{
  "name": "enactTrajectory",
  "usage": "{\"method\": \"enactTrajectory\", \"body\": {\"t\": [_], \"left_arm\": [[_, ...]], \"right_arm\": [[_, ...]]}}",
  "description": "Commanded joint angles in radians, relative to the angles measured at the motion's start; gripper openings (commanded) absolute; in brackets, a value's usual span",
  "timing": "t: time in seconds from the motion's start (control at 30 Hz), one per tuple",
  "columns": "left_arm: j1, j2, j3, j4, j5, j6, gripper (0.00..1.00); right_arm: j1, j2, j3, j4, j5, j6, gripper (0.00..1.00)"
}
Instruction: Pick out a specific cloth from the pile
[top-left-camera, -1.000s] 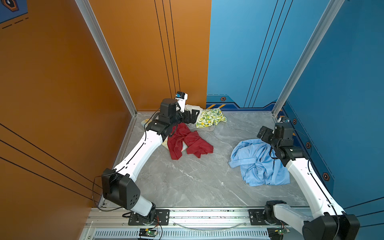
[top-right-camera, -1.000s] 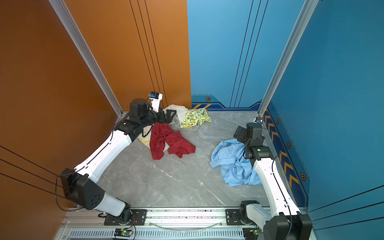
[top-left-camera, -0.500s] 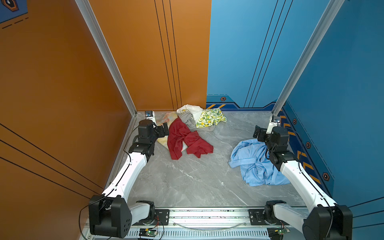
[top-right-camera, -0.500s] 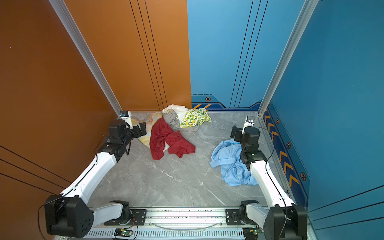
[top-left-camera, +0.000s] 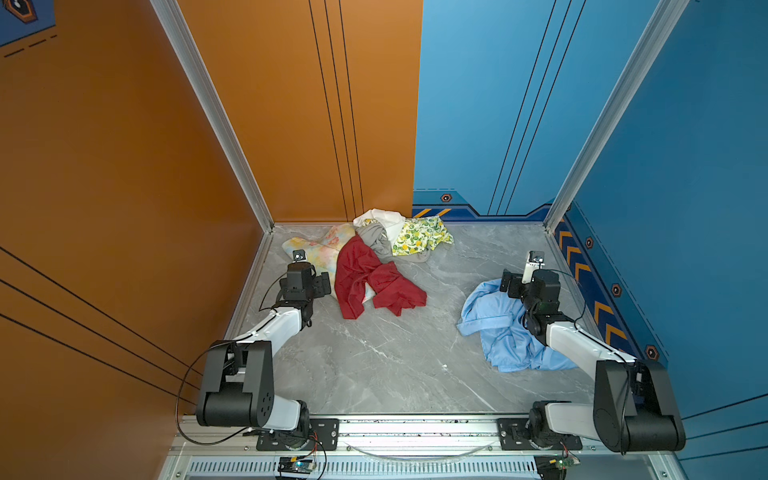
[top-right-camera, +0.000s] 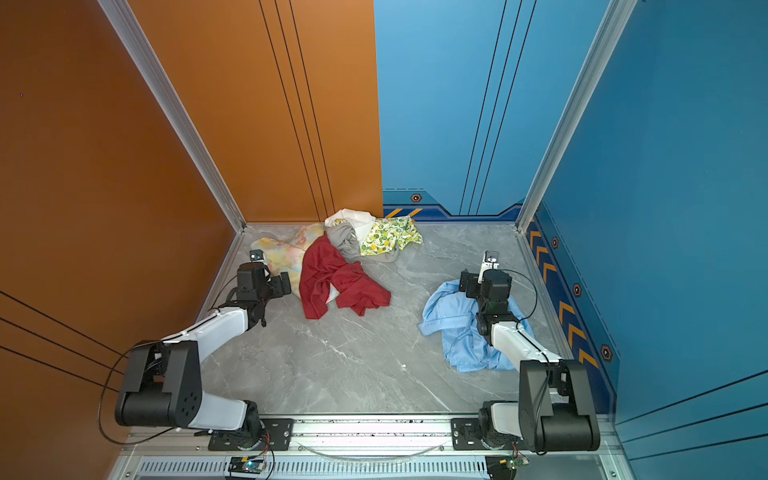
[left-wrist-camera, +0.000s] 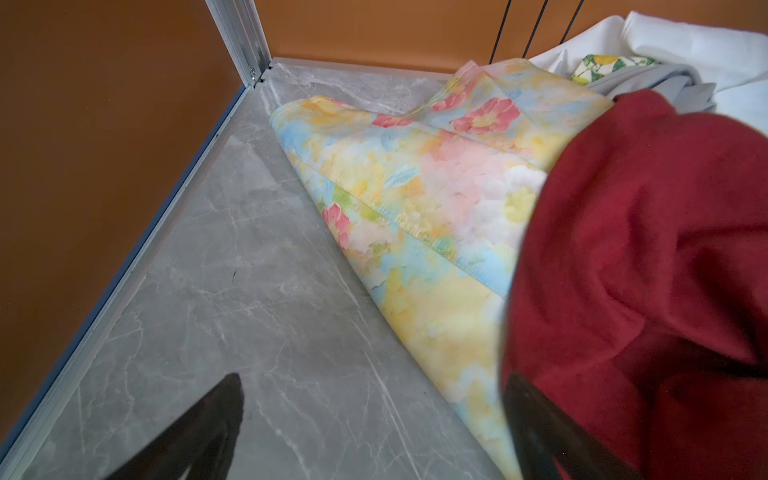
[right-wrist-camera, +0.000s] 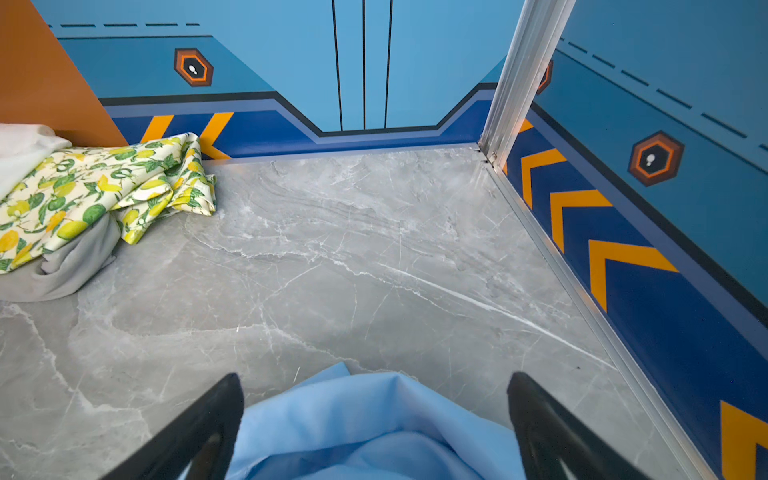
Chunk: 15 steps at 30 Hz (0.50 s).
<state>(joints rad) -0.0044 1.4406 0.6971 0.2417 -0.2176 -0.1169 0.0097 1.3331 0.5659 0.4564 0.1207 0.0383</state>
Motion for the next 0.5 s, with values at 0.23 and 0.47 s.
{"method": "enactTrajectory", "body": {"t": [0.23,0.47], "left_arm": [[0.019,0.057,-0.107,0.244,0.027,0.045,0.98],[-0.018,0.082,-0.235,0.495,0.036,0.096,0.98]], "right_arm": [[-0.004,0.021,-0.068,0.092,-0.037,0.028,1.0],[0.028,0.138,-0.252,0.505,0.05,0.02,1.0]]}}
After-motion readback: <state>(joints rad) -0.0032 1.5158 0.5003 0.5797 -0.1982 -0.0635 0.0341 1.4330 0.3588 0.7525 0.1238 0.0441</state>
